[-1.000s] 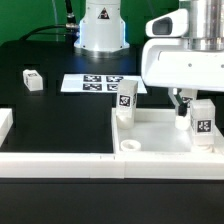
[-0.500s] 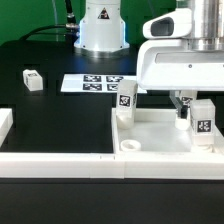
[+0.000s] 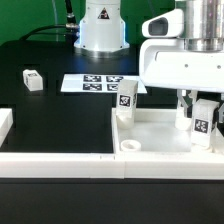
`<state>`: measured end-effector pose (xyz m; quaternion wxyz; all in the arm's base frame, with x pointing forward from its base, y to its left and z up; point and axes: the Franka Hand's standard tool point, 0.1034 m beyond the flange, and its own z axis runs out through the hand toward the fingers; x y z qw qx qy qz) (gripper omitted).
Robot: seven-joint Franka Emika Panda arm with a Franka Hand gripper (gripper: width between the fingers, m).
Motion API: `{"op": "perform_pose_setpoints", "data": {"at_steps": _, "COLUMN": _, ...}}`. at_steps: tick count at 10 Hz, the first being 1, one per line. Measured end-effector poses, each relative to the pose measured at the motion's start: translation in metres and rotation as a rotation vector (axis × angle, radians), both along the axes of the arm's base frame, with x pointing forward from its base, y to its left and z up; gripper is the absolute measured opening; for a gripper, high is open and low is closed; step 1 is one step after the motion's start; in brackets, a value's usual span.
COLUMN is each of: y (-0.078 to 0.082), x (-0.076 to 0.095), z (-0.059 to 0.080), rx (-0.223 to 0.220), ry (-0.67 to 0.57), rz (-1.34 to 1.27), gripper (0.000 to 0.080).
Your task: Assemble square table
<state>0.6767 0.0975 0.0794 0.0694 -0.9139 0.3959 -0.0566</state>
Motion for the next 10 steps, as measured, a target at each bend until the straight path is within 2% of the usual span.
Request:
{"op": "perform_pose_setpoints", "data": {"at_steps": 2, "y": 0.007, "x": -0.001, "z": -0.001, "rx": 0.101, "ry": 0.108, "rz": -0.476, "gripper": 0.0290}}
{"op": "perform_pose_setpoints", "data": {"at_steps": 4, "y": 0.005, "x": 0.000, "z": -0.002, "rx": 0.193, "ry": 0.128, "rz": -0.755, "gripper": 0.0290}}
{"op": "perform_pose_setpoints", "data": {"at_steps": 5, "y": 0.004, "x": -0.001, "z": -0.002, "rx": 0.208, "ry": 0.124, "rz": -0.804, "gripper": 0.0290}}
{"op": "perform_pose_setpoints", "data": {"at_steps": 6, "y": 0.005, "x": -0.001, "z": -0.003, "rx": 0.205, "ry": 0.123, "rz": -0.790, "gripper": 0.0346}}
{"op": "perform_pose_setpoints", "data": {"at_steps": 7, "y": 0.004, "x": -0.001, "z": -0.003, "rx": 0.203, "ry": 0.121, "rz": -0.775, "gripper": 0.0346}}
{"op": "perform_pose_setpoints", "data": {"at_steps": 8, "y": 0.006, "x": -0.002, "z": -0.003, "rx": 0.166, "ry": 0.110, "rz": -0.666, "gripper": 0.0482}}
{"op": "perform_pose_setpoints", "data": {"at_steps": 9, "y": 0.013, "x": -0.003, "z": -0.003, "rx": 0.100, "ry": 0.086, "rz": -0.475, "gripper": 0.0613}}
{"op": "perform_pose_setpoints", "data": {"at_steps": 10, "y": 0.017, "x": -0.003, "z": -0.002, "rx": 0.058, "ry": 0.058, "rz": -0.217, "gripper": 0.0638}}
